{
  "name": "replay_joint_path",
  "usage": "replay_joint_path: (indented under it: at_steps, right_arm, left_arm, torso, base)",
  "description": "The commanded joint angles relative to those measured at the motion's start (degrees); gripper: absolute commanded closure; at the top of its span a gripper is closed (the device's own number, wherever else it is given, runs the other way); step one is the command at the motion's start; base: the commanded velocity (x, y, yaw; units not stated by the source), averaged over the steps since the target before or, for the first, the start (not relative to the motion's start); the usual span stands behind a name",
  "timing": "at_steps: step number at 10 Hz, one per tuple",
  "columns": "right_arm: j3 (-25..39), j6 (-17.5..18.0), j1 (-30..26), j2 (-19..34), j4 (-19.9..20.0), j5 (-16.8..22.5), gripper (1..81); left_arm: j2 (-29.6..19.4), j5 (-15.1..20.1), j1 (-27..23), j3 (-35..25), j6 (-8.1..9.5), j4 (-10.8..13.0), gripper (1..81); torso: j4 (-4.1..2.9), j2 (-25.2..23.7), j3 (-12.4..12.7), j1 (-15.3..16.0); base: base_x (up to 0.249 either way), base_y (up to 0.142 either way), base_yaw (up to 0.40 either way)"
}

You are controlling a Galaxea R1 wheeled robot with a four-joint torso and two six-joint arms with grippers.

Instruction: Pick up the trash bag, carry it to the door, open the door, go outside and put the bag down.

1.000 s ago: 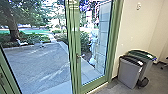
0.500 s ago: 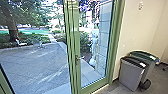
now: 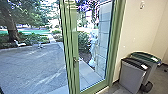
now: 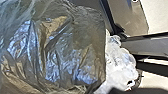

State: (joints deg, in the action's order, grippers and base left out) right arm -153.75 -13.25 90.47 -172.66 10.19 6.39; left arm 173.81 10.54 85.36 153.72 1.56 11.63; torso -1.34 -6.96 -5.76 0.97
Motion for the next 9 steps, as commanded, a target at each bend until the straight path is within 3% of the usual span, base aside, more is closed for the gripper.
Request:
replay_joint_path:
  at_steps: [1,4,9]
  right_arm:
    - [0.1,-0.1,-2.4,0.0,-0.3,3.8,1.0]
    - [-0.1,-0.1,-2.3,0.0,-0.2,3.7,1.0]
    - [-0.1,-0.1,-2.2,-0.1,-0.2,3.7,1.0]
  left_arm:
    - [0.1,3.4,-3.0,-0.4,-0.15,0.4,81.1]
    - [0.0,3.4,-3.0,-0.4,-0.15,0.4,81.1]
    - [0.0,3.4,-3.0,-0.4,-0.15,0.4,81.1]
  torso:
    - [0.0,0.0,0.0,0.0]
    - [0.0,0.0,0.0,0.0]
    - [0.0,0.0,0.0,0.0]
  base:
    - [0.142,-0.07,0.0]
    - [0.142,-0.069,0.0]
    - [0.142,0.0,0.0]
